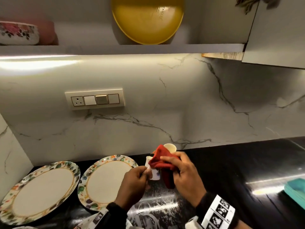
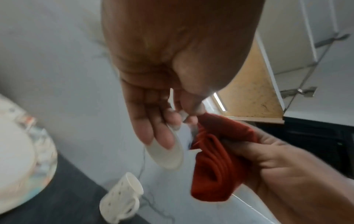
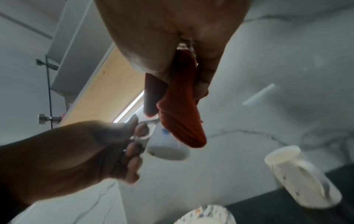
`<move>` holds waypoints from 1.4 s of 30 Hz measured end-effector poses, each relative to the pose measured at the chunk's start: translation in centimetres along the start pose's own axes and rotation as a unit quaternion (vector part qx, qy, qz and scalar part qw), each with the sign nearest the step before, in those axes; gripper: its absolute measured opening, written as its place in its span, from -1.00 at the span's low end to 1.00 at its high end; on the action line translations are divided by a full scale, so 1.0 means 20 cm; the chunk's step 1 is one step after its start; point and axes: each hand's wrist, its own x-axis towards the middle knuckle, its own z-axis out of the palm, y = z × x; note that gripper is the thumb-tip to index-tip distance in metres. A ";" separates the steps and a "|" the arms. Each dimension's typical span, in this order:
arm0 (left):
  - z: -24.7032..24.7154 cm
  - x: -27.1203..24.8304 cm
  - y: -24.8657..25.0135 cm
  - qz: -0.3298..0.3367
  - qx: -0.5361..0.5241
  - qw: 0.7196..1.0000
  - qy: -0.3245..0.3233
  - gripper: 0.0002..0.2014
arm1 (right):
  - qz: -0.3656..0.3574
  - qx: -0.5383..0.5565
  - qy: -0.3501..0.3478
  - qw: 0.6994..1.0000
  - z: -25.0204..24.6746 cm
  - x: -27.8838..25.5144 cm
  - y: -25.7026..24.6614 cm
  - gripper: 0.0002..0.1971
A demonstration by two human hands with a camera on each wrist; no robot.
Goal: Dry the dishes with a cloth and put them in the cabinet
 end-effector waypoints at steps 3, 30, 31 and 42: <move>-0.04 0.04 0.06 0.020 0.080 0.995 -0.054 -0.70 | -0.068 -0.059 -0.121 0.988 -0.12 0.13 -0.01 -0.50; 0.21 0.05 -0.12 -0.076 0.089 0.987 0.111 -0.81 | 0.300 -0.185 -0.507 0.787 -0.07 0.12 0.34 -0.75; 0.22 0.06 -0.12 -0.105 0.037 0.988 0.106 -0.82 | 0.291 -0.226 -0.533 0.762 -0.09 0.10 0.37 -0.71; 0.31 0.10 0.05 -0.048 0.193 0.978 0.062 -0.89 | 0.361 0.126 -0.312 0.870 -0.19 0.35 0.28 -0.69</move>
